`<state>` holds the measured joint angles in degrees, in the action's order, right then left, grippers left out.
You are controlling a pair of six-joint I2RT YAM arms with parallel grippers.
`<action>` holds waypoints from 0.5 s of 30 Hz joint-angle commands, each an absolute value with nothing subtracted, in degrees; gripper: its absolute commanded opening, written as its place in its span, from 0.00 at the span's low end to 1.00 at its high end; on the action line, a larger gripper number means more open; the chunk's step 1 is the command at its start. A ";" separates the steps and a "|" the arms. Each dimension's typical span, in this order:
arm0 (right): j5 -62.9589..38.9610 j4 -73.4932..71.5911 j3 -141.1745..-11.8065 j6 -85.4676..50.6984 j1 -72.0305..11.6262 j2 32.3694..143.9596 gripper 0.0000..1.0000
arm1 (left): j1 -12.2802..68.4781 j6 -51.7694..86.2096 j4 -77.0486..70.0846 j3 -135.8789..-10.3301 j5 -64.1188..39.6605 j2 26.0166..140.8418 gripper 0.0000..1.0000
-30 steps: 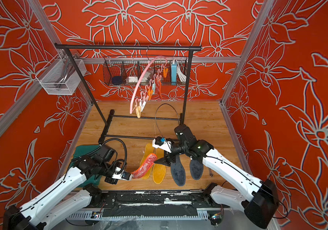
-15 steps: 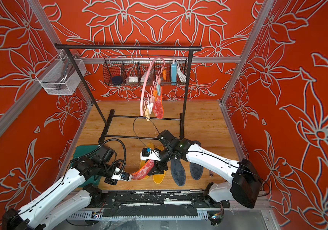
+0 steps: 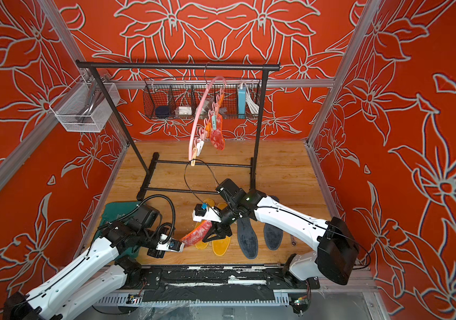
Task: Take the shoe insoles off the hanger
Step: Place the insole at the center of the board.
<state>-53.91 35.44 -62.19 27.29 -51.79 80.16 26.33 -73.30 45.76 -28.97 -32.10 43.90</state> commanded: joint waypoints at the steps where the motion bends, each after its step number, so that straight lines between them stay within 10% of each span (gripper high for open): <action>1: -54.29 40.31 -65.34 29.88 -51.69 79.92 0.00 | 26.63 -70.63 44.71 -27.69 -29.49 43.39 0.05; 4: -52.31 41.96 -66.22 30.01 -51.59 79.09 0.00 | 26.63 -67.24 43.87 -27.86 -28.66 41.98 0.21; 15: -46.19 41.30 -65.38 28.47 -51.24 73.68 0.00 | 26.50 -62.51 42.62 -29.08 -32.05 40.58 0.24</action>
